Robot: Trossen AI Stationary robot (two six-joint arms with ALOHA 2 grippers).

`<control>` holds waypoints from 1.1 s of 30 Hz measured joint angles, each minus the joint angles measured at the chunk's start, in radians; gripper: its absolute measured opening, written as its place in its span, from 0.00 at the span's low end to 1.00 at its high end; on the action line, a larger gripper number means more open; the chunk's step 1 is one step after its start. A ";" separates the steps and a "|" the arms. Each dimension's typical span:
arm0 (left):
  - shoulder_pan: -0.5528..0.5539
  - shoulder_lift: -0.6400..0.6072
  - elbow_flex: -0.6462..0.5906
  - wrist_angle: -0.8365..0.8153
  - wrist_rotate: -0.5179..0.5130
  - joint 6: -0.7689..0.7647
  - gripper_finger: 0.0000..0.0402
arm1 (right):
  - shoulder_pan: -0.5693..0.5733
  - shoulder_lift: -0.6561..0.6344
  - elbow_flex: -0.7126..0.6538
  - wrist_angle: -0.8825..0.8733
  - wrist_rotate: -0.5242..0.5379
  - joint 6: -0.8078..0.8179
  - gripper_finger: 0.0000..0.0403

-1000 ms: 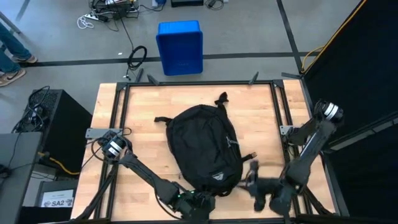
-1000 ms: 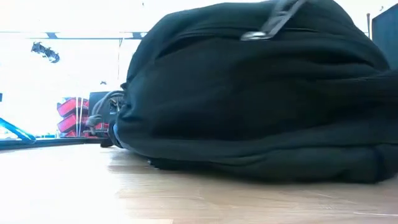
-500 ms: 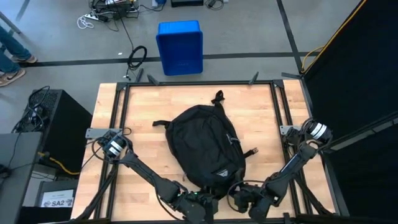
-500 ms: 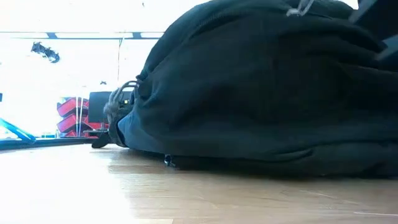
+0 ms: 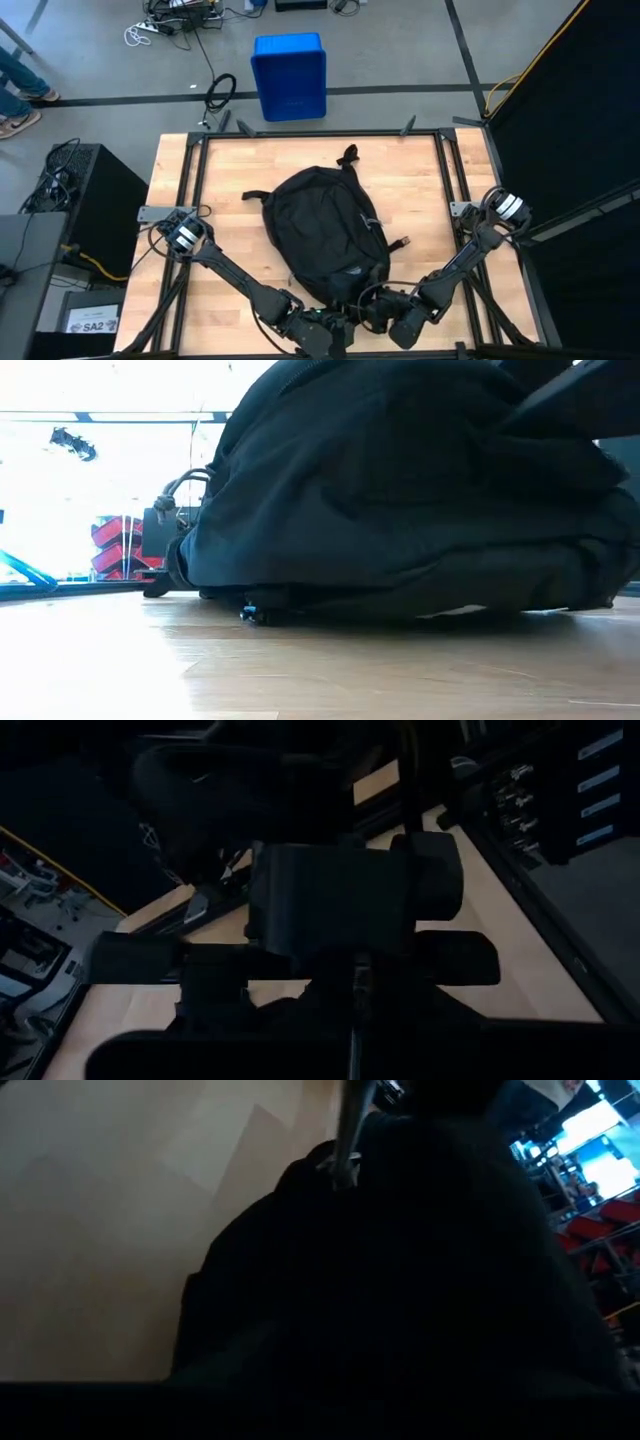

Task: Unpack backpack
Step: Close the black backpack

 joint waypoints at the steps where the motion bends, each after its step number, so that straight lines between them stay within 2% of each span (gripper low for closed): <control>1: -0.002 0.000 0.000 -0.002 -0.001 0.000 0.00 | -0.002 0.000 0.000 0.000 0.001 -0.008 0.41; 5: -0.015 0.000 0.002 -0.020 -0.014 -0.001 0.00 | 0.001 -0.012 0.000 -0.015 0.011 -0.029 0.12; 7: -0.030 0.000 0.004 -0.043 -0.039 -0.001 0.00 | 0.010 -0.031 0.000 -0.043 0.020 -0.023 0.04; 11: -0.060 -0.003 0.006 -0.120 -0.148 -0.006 0.00 | 0.042 -0.083 0.000 -0.162 0.053 0.054 0.01; 14: -0.086 -0.014 0.006 -0.193 -0.229 -0.049 0.00 | 0.076 -0.121 0.000 -0.310 0.063 0.186 0.00; 17: -0.116 -0.035 0.006 -0.340 -0.307 -0.178 0.00 | 0.111 -0.150 0.001 -0.452 0.075 0.343 0.00; 20: -0.127 -0.042 0.006 -0.552 -0.337 -0.396 0.00 | 0.144 -0.171 0.003 -0.549 0.083 0.464 0.00; 23: -0.132 -0.044 0.006 -0.747 -0.337 -0.657 0.00 | 0.169 -0.184 0.003 -0.569 0.093 0.508 0.00; 25: -0.138 -0.049 0.003 -0.895 -0.276 -0.790 0.00 | 0.180 -0.195 0.000 -0.605 0.091 0.515 0.00; 29: -0.148 -0.043 0.003 -1.073 -0.190 -1.006 0.00 | 0.191 -0.207 0.002 -0.639 0.090 0.557 0.00; 33: -0.172 -0.040 0.003 -1.182 -0.182 -1.152 0.00 | 0.200 -0.212 0.000 -0.691 0.108 0.617 0.00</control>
